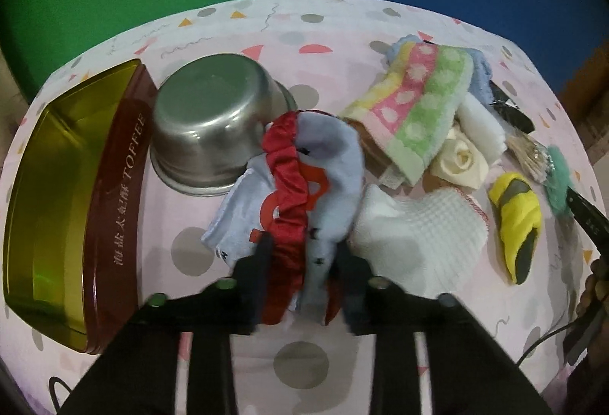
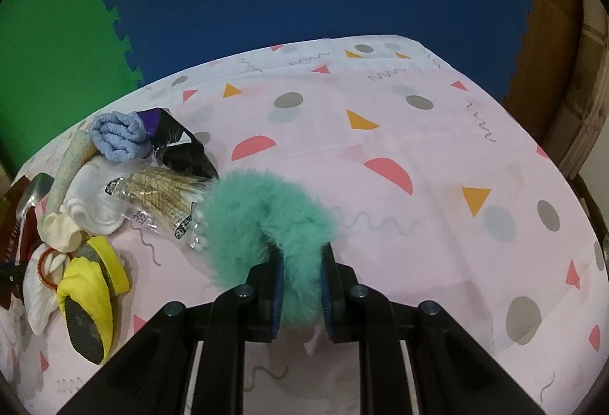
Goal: Organize soft objects
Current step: 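Grasp the light blue sock with red ruffle with the left tool, then carry the ruffled sock into the gold tin and open the left tool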
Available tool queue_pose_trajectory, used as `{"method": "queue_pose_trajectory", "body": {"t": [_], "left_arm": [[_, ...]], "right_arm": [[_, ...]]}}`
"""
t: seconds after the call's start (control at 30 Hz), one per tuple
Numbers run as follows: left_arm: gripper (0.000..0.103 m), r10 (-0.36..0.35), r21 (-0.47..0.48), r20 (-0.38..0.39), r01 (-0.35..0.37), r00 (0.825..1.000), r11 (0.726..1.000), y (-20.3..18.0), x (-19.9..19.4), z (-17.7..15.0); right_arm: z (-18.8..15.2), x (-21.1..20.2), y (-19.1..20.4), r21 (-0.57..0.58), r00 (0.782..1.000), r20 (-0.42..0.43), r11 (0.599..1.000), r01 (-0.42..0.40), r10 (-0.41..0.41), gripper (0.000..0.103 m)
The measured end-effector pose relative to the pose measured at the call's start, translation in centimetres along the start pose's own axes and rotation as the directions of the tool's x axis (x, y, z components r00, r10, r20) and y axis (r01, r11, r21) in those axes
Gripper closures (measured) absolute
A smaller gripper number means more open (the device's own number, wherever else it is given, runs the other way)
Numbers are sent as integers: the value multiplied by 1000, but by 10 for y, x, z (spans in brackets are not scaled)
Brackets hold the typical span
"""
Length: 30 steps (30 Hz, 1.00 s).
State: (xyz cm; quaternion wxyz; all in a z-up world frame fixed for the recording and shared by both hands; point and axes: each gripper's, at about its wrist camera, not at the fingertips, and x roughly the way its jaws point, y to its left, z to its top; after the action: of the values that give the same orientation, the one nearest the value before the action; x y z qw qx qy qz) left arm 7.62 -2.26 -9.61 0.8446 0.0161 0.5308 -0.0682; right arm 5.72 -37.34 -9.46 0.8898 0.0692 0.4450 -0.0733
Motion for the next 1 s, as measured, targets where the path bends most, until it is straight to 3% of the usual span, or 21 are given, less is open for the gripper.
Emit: {"method": "queue_pose_trajectory", "body": {"t": [0.17, 0.7, 1.0], "left_arm": [[93, -35, -22, 18, 35, 999, 999, 5, -14, 0], [96, -66, -25, 109, 69, 992, 997, 11, -60, 9], [96, -29, -10, 158, 31, 987, 999, 18, -80, 15]], "right_arm": [[-1, -1, -1, 4, 1000, 2, 1000, -5, 5, 87], [-1, 0, 0, 4, 1000, 2, 1000, -6, 6, 86], [-1, 0, 0, 4, 1000, 2, 1000, -7, 7, 86]]}}
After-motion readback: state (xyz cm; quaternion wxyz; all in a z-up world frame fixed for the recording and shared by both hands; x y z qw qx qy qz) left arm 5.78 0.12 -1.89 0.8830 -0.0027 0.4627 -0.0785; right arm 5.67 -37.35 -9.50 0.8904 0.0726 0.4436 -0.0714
